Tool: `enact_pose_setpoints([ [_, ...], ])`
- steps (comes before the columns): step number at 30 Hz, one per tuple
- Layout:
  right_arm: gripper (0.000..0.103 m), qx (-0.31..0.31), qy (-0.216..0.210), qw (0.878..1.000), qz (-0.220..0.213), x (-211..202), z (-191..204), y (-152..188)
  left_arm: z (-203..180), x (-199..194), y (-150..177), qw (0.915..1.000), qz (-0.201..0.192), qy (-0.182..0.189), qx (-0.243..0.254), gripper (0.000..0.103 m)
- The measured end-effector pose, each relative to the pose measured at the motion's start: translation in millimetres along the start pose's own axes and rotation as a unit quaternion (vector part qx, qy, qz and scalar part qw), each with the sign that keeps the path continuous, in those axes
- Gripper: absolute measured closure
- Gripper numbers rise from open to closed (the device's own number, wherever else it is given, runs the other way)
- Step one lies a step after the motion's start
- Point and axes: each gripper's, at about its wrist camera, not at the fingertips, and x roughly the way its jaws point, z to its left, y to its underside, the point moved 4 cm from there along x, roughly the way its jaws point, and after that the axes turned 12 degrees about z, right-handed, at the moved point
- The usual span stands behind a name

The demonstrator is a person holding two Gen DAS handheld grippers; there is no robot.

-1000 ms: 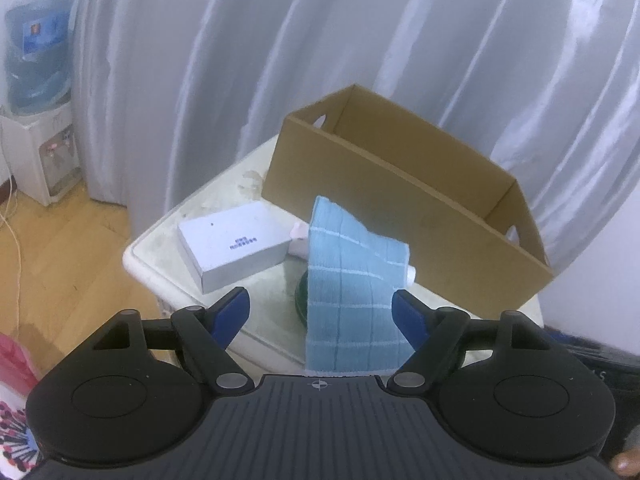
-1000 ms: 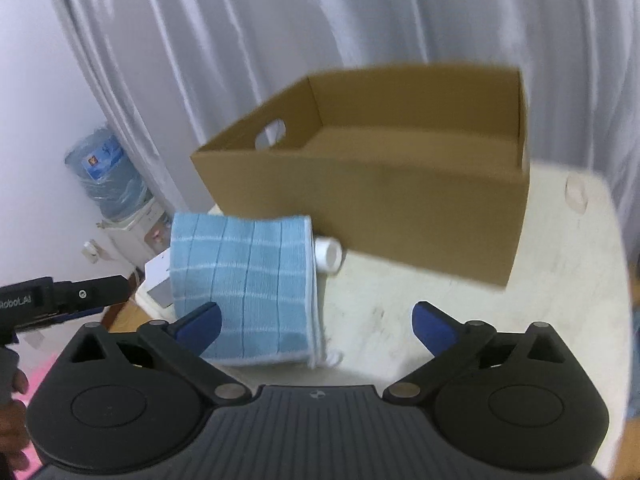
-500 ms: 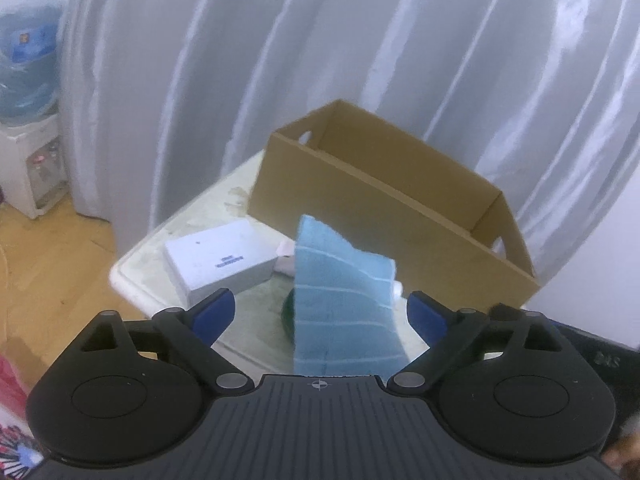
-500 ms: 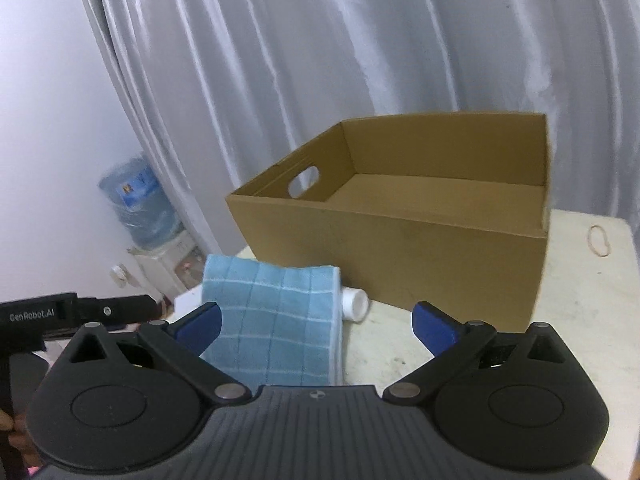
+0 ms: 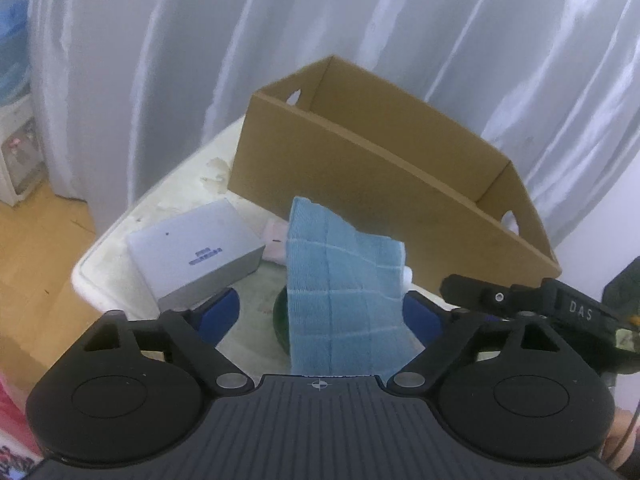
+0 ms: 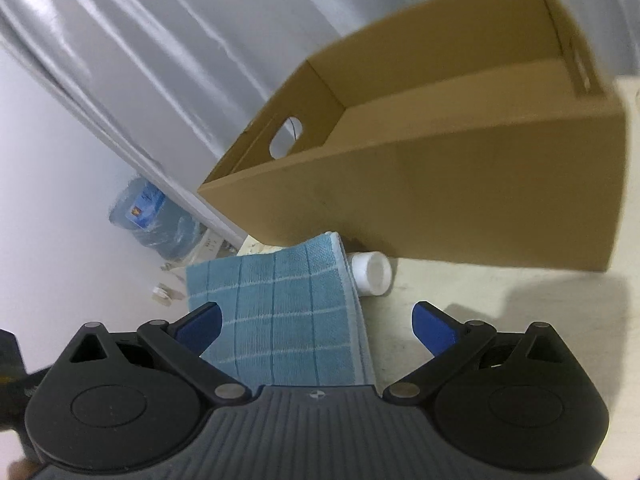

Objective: Organize objects
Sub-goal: 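Lift the towel with the right gripper while the left gripper grasps it too, then carry the towel with both grippers over the cardboard box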

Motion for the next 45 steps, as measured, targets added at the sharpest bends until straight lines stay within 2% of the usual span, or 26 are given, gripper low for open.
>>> enact_pose_setpoints([
  [2,0.001,0.010,-0.015,1.000,0.010,10.5,-2.8,-4.6,3.6,8.9,-5.7,0.9999,0.011,0.007,-0.003,0.024],
  [8,0.007,0.032,-0.031,0.998,0.033,33.6,-5.3,-13.9,13.5,28.4,-16.2,0.9989,0.035,0.029,-0.012,0.031],
  [13,0.019,0.047,-0.037,0.997,0.047,47.7,-8.1,-15.0,17.3,37.4,-18.1,0.9974,0.049,0.048,-0.022,0.036],
  [15,0.020,0.058,-0.042,0.996,0.051,53.7,-10.8,-15.5,17.3,39.3,-18.8,0.9970,0.051,0.053,-0.024,0.038],
  [18,0.030,0.073,-0.055,0.994,0.055,60.2,-14.9,-17.7,16.2,42.2,-21.1,0.9964,0.051,0.061,-0.027,0.041],
  [20,0.032,0.085,-0.064,0.993,0.053,62.0,-16.7,-17.4,15.2,43.8,-22.0,0.9962,0.050,0.066,-0.029,0.046],
  [23,0.042,0.093,-0.065,0.992,0.049,62.3,-17.9,-17.0,13.0,42.9,-22.7,0.9964,0.045,0.067,-0.029,0.052],
  [25,0.060,0.091,-0.066,0.993,0.045,60.8,-16.4,-16.6,11.1,39.9,-23.4,0.9968,0.039,0.064,-0.028,0.058],
  [27,0.071,0.082,-0.063,0.994,0.043,60.6,-12.7,-16.8,9.0,36.9,-24.3,0.9971,0.034,0.062,-0.027,0.065],
  [31,0.085,0.063,-0.048,0.996,0.036,55.4,-5.4,-18.4,4.9,33.4,-26.4,0.9976,0.029,0.056,-0.027,0.080],
  [35,0.090,0.044,-0.040,0.998,0.024,46.4,4.6,-18.9,-1.3,30.0,-25.9,0.9983,0.022,0.050,-0.022,0.090],
  [41,0.090,0.030,-0.041,0.999,0.009,33.7,18.5,-17.1,-11.4,16.4,-25.1,0.9982,0.007,0.056,-0.021,0.093],
  [45,0.091,0.014,-0.045,0.999,-0.005,10.5,23.7,-12.7,-22.1,0.0,-24.0,0.9983,-0.011,0.057,-0.010,0.093],
])
